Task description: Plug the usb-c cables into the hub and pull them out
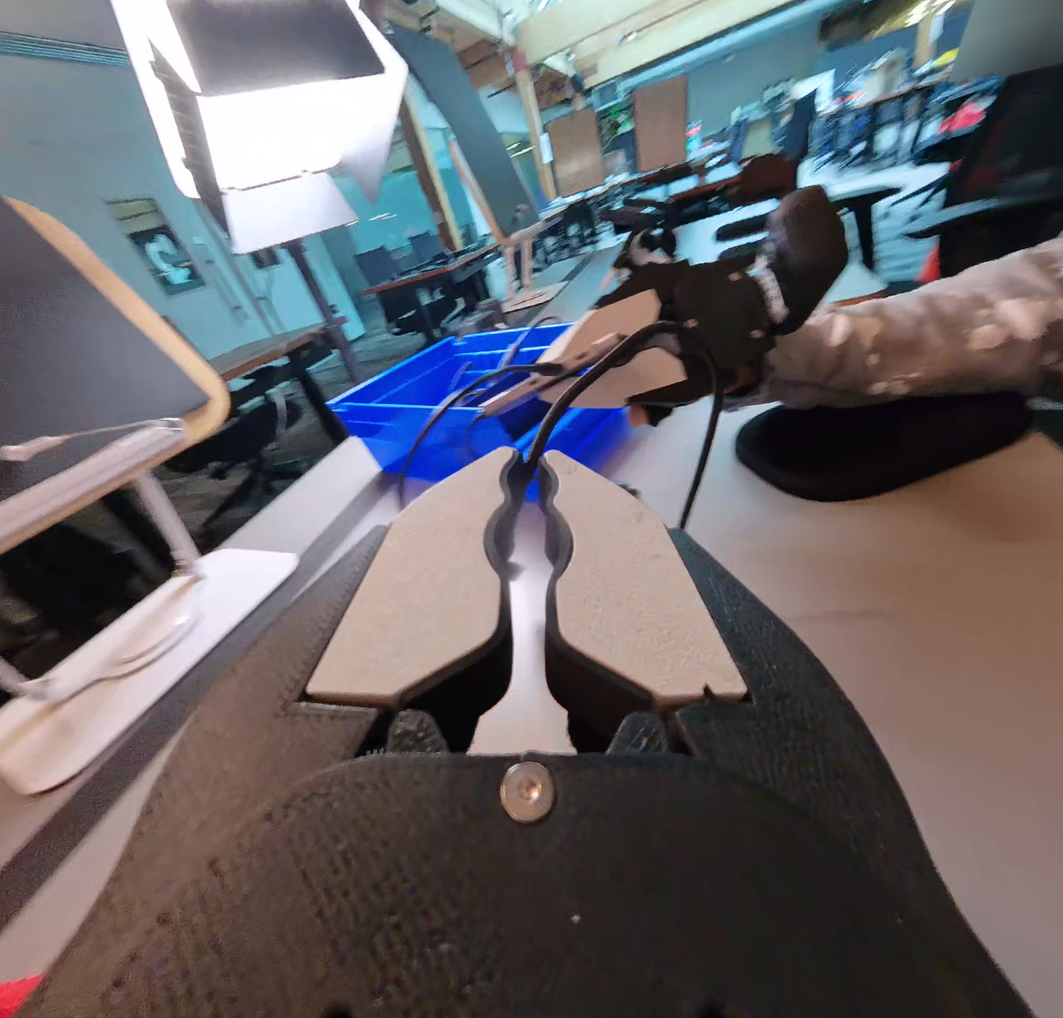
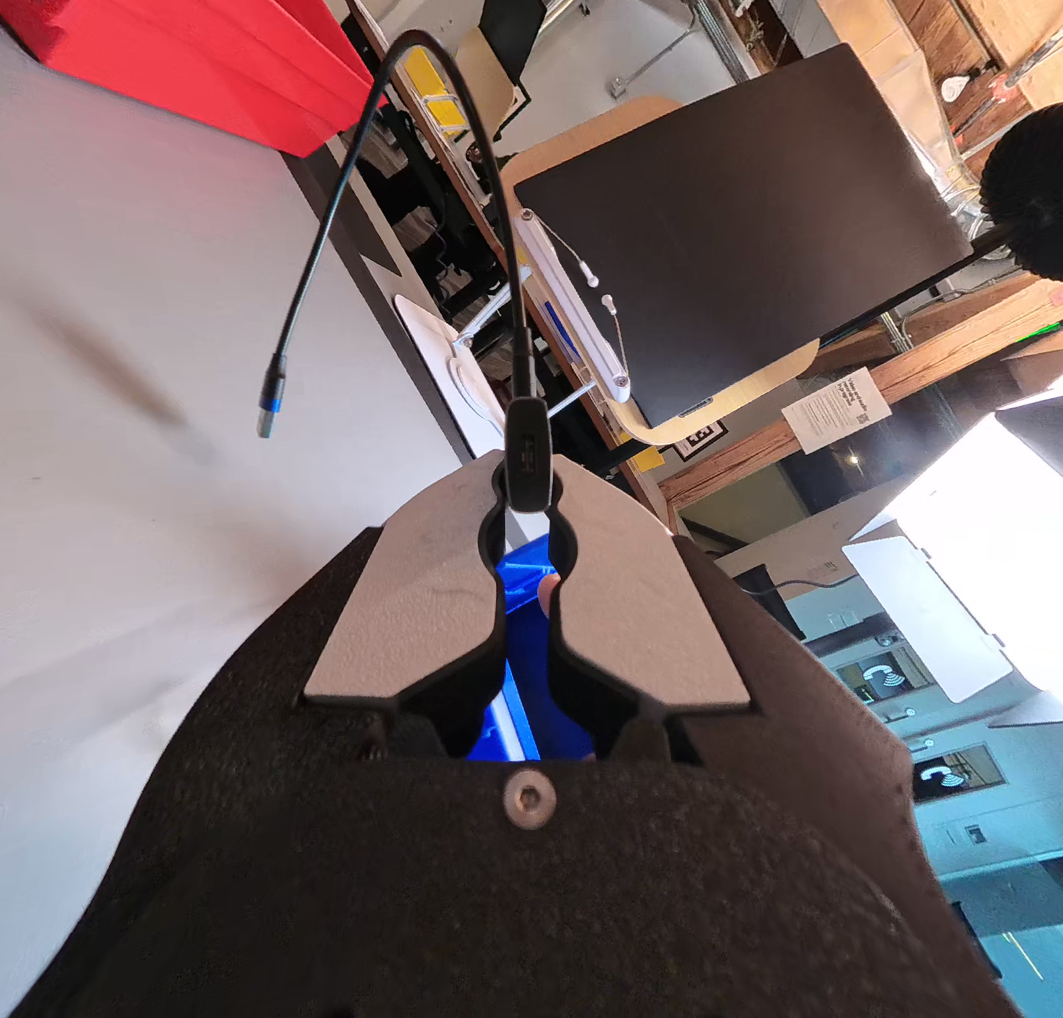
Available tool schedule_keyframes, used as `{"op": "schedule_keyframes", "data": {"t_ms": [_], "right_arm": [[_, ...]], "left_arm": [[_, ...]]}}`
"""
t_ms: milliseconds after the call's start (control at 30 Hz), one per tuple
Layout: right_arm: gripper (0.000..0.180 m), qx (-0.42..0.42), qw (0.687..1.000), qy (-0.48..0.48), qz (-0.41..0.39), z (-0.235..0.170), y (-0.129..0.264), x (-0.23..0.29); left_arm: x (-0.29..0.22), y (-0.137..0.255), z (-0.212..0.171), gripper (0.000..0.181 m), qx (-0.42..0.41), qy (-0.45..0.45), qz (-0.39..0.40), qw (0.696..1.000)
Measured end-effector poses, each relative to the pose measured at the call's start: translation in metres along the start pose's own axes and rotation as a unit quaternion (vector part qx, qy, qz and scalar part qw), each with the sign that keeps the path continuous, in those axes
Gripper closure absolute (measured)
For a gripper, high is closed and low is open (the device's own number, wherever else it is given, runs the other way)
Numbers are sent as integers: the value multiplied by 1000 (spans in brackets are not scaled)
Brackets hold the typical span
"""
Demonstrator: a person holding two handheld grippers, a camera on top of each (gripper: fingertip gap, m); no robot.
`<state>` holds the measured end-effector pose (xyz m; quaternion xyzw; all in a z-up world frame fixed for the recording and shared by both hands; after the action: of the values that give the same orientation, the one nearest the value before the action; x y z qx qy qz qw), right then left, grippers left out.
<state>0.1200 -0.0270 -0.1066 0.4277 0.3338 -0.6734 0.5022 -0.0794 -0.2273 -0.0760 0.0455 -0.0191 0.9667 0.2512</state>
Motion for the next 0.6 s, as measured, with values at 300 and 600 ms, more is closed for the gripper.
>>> {"op": "schedule_keyframes", "data": {"t_ms": [300, 600], "right_arm": [[170, -8, 1000, 12, 8, 3, -1, 2], [170, 0, 1000, 8, 16, 0, -6, 5]], "left_arm": [[-19, 53, -38, 169, 232, 97, -106, 962], [-78, 37, -45, 152, 391, 273, 17, 879]]}}
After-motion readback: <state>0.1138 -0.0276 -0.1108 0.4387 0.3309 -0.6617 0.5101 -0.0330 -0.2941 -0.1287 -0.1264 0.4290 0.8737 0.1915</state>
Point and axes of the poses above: each gripper's, where its closed fingertips meet, y back along the fingers, z out of its top, x = y × z across the jaws, the point moved 10 cm from there along y, back along the fingers, and after that the axes turned 10 degrees about y, right-handed, at the moved point
